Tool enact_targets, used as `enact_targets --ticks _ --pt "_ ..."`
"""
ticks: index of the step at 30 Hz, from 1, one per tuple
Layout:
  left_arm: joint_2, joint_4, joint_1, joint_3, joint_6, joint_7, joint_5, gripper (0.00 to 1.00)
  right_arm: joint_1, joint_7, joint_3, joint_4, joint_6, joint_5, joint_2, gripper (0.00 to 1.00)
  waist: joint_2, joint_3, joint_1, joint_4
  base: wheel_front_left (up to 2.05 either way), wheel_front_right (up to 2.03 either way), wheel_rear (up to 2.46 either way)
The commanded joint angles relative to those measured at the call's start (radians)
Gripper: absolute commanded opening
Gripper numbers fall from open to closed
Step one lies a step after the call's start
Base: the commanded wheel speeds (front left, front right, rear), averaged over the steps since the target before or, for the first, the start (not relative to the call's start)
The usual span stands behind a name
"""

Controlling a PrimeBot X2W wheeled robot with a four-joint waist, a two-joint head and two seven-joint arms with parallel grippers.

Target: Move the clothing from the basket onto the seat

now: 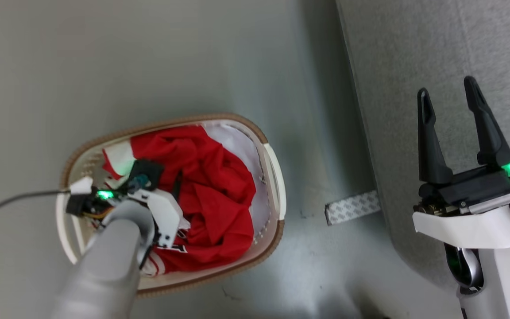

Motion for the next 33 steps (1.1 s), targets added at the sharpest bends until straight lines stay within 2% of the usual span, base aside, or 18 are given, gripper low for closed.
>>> enact_targets --ticks 1,8,9,10,14,21,33 --pt "0.018 0.014 -0.032 -0.009 0.013 0.004 0.020 1.00 -0.019 0.000 0.006 -0.014 -0.002 0.010 0.001 1.00 0.0000 0.087 -0.0002 -0.036 0.00 0.00 0.00" --pt "0.033 0.093 -0.128 -0.067 0.054 0.001 0.079 1.00 -0.008 0.000 0.022 -0.044 -0.002 0.016 0.001 1.00 0.0000 0.152 -0.0002 -0.056 0.00 0.00 0.00" --pt "0.029 0.103 -0.136 -0.069 0.057 -0.003 0.079 0.18 -0.004 0.000 0.021 -0.043 -0.002 0.016 0.001 1.00 0.0000 0.153 -0.0002 -0.056 0.00 0.00 0.00" --pt "0.025 0.113 -0.141 -0.073 0.058 -0.010 0.081 0.00 -0.001 0.000 0.019 -0.042 -0.002 0.018 0.001 1.00 0.0000 0.153 -0.0002 -0.056 0.00 0.00 0.00" --pt "-0.001 0.137 -0.143 -0.071 0.052 -0.044 0.052 0.00 0.010 0.000 0.008 -0.021 -0.002 0.019 0.001 1.00 0.0000 0.124 -0.0002 -0.037 0.00 0.00 0.00" --pt "-0.048 0.096 -0.079 -0.073 0.017 -0.098 0.004 0.00 0.029 0.000 -0.005 0.025 -0.002 0.002 0.000 1.00 0.0000 -0.007 -0.0002 0.029 0.00 0.00 0.00" --pt "-0.072 -0.214 0.243 -0.106 -0.032 -0.103 -0.177 0.00 0.173 0.000 -0.016 0.135 -0.002 -0.014 0.000 1.00 0.0000 -0.421 -0.0002 0.142 0.00 0.00 0.00"
